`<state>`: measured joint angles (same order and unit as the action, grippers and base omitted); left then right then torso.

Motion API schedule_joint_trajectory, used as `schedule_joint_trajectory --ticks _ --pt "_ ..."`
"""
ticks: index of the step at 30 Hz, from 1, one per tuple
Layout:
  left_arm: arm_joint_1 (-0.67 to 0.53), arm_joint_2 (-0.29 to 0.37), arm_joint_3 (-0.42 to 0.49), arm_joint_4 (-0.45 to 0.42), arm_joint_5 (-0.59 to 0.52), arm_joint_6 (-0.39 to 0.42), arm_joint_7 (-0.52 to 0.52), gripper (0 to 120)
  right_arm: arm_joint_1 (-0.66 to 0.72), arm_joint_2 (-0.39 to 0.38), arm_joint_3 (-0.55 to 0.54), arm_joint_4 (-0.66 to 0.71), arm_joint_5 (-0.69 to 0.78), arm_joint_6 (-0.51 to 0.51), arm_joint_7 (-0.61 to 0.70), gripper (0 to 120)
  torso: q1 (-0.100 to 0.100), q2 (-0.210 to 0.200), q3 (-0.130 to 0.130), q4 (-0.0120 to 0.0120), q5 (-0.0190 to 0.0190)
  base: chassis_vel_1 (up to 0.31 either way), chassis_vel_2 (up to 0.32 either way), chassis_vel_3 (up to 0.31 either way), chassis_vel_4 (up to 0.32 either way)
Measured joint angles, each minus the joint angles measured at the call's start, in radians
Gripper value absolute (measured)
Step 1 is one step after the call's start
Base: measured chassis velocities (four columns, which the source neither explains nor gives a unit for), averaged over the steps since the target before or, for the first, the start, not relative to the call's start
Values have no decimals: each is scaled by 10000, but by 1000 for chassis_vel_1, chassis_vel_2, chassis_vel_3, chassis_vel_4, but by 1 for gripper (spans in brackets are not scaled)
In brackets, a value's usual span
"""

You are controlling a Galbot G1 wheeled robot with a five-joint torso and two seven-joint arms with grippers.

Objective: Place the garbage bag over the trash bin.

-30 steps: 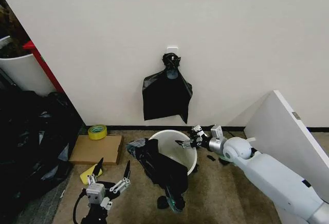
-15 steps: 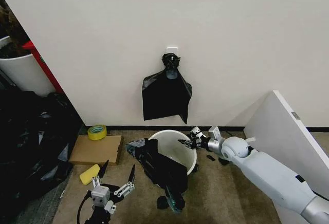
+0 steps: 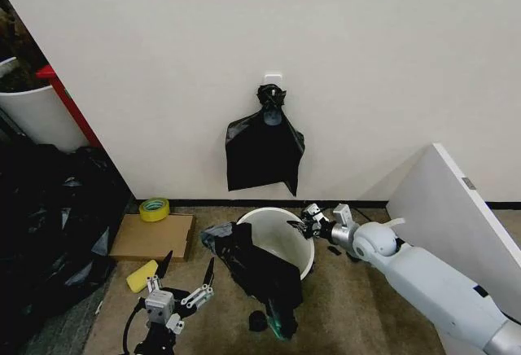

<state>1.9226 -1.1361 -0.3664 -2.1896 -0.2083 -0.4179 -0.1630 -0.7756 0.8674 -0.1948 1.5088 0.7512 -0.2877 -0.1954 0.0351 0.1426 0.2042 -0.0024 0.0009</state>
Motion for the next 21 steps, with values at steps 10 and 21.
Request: schedule_joint_trajectory --ticks 10,21 --pt "-6 84 86 -235 -2 214 -26 100 -1990 -182 1519 1904 1120 -378 2277 2 0 0 0 -5 -2 0 0 0 0" --pt "64 -26 0 -392 -96 251 -180 100 -3651 1070 3172 3851 2329 -1020 5341 1 0 0 0 -2 -5 0 0 0 0"
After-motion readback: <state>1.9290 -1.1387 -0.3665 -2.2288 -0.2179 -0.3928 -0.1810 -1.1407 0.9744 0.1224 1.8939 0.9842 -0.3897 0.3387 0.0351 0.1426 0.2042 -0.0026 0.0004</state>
